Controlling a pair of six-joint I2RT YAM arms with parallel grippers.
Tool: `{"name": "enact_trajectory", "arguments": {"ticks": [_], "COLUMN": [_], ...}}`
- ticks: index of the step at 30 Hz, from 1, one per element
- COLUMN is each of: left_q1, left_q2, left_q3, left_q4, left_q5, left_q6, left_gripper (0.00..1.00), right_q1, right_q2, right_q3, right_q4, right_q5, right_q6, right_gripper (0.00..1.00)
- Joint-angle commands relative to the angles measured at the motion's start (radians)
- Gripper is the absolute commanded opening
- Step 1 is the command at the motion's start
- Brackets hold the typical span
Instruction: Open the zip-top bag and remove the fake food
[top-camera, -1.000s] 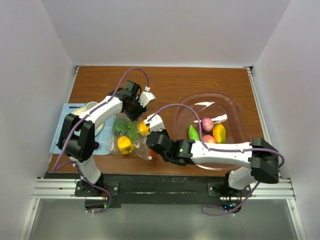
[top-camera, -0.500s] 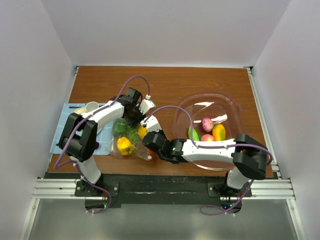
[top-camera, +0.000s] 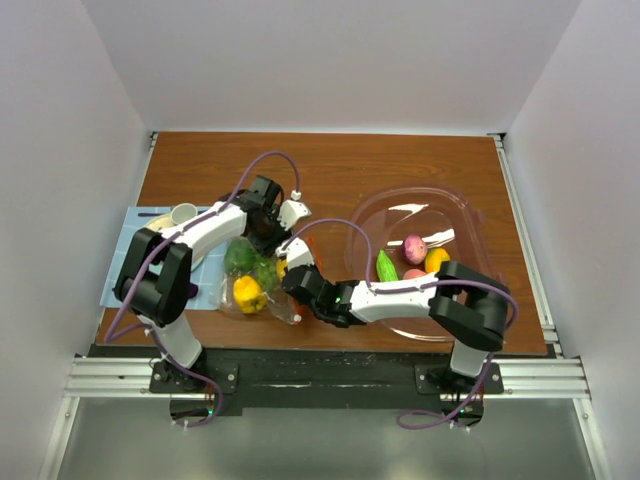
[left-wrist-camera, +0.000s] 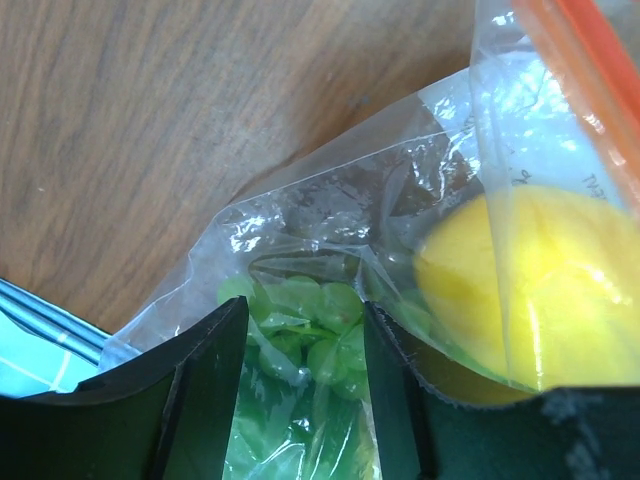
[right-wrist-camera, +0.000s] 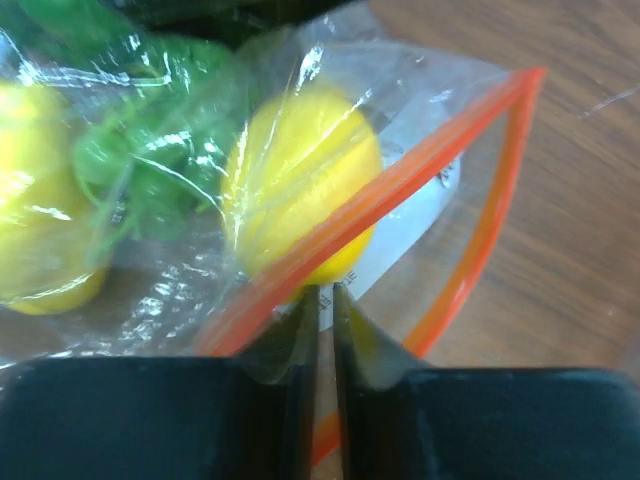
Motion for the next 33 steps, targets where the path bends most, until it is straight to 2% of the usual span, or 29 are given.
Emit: {"name": "enact_trajectory", "arguments": {"ticks": [1,2,3,8,18,22,26,27,28,32,33], "left_q1": [-0.009,-0.010,-0.013,-0.039,-0.082,-0.084,-0.081,-0.081,-0.079,-0.079,-0.079], "left_q2": [-0.052,-0.053,-0.061,-0.072,-0.101,-0.104,-0.095,-0.090,-0.087,-0.087,-0.090], "left_q3": [-0.002,-0.005,-0.013,-0.033,-0.047,-0.062,-0.064,-0.056,-0.050,0.004,0.033], "left_q4": [-0.040,-0.049,-0.051,-0.060,-0.084,-0.065,-0.040,-0.038,-0.038,-0.055,-0.063], "left_q5": [0.059,0.065,0.067,0.072,0.084,0.044,-0.004,-0.008,-0.007,-0.004,-0.004], "left_q6": [-0.012,-0.015,-0.017,-0.028,-0.032,-0.028,-0.040,-0.041,-0.046,-0.064,-0.066], "left_gripper": [0.54,0.54,0.53,0.53,0.53,0.52,0.50,0.49,0.49,0.48,0.48], "right_q1": [-0.012,-0.010,-0.010,-0.012,-0.012,-0.012,-0.004,-0.001,0.002,0.013,0.011], "right_q2": [0.033,0.042,0.044,0.050,0.116,0.096,-0.006,-0.067,-0.106,-0.267,-0.330], "right_q3": [0.001,-0.002,-0.005,-0.003,0.060,0.012,-0.093,-0.109,-0.118,-0.109,-0.101], "right_q4": [0.112,0.124,0.143,0.192,0.144,0.129,0.135,0.127,0.115,0.005,-0.065], "right_q5": [-0.070,-0.075,-0.075,-0.077,-0.066,-0.075,-0.080,-0.071,-0.048,-0.040,-0.037], "right_q6": [0.011,0.017,0.023,0.046,0.072,0.106,0.127,0.127,0.124,0.086,0.081], "right_gripper": [0.39,0.65,0.71,0.86,0.88,0.76,0.35,0.07,0.01,0.00,0.00]}}
